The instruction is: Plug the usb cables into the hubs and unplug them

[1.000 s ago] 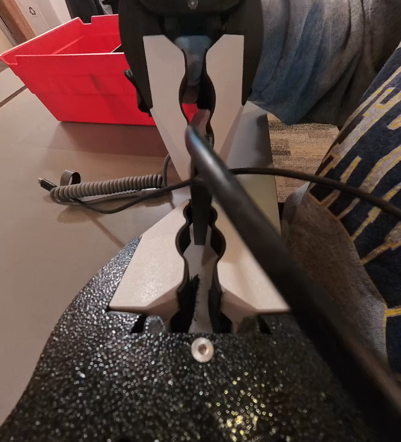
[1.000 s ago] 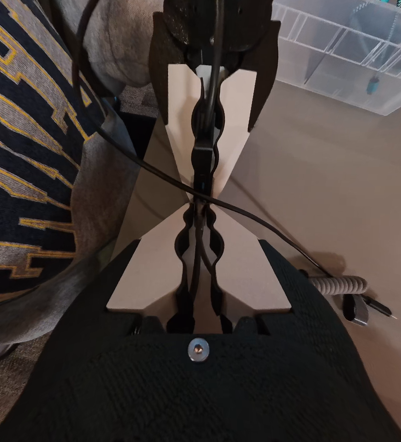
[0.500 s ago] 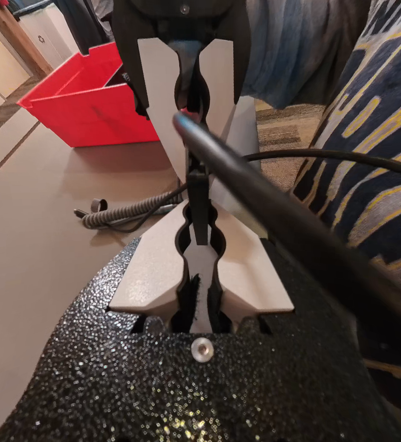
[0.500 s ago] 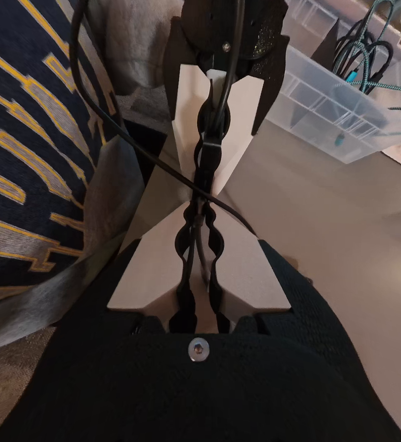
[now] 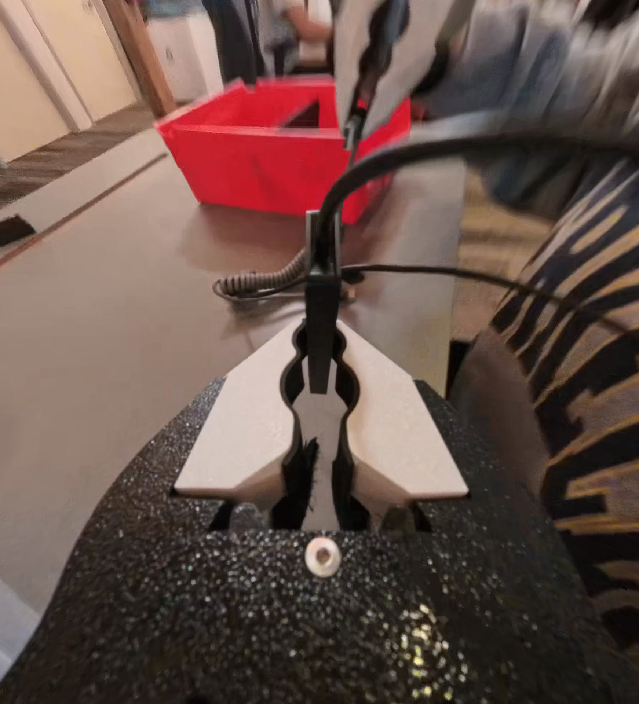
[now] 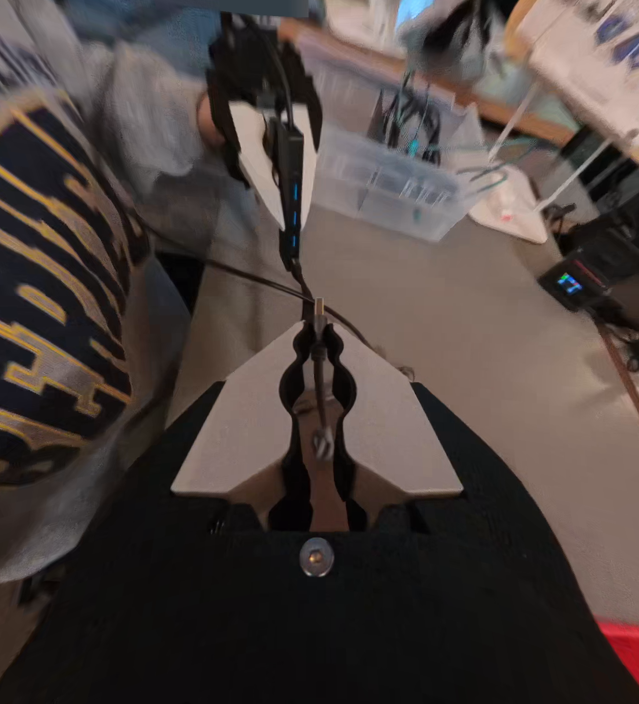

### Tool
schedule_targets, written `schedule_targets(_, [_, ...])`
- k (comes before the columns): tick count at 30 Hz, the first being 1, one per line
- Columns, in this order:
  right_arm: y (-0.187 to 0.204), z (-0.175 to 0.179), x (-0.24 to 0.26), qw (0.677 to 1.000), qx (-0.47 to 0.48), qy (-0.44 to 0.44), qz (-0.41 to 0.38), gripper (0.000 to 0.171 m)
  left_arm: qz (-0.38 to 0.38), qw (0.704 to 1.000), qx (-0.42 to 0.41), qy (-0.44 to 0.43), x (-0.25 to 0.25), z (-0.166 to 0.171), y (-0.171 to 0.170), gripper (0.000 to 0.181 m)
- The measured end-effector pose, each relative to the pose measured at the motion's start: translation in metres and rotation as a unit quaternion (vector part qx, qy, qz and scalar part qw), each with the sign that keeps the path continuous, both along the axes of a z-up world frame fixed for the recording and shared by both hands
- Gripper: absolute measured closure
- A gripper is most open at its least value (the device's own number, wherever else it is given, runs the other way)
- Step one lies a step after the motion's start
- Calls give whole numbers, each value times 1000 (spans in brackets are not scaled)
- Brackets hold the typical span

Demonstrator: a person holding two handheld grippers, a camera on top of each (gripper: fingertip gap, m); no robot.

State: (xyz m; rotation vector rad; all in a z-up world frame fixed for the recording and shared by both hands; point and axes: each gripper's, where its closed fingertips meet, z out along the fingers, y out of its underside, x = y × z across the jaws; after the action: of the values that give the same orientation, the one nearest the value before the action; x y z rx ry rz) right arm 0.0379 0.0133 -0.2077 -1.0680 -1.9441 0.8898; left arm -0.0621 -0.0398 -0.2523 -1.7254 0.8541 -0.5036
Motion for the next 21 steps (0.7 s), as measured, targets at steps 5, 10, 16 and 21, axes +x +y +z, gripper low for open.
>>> schedule_targets(5, [13,7,-11,998,51,-2,-32,165,27,999,18,42,6,3,20,173])
schedule_targets(10, [58,53,-14,987,110,46,-107,165,109,992,32,53,-6,-10,50,173])
schedule_targets(16, [112,156,-7,959,184,118,-180,165,170,985,40,6,-25,-20,81,173])
schedule_targets(21, [138,250,6,935,221,171,-221,165,211,976,61,-1,-38,-22,96,173])
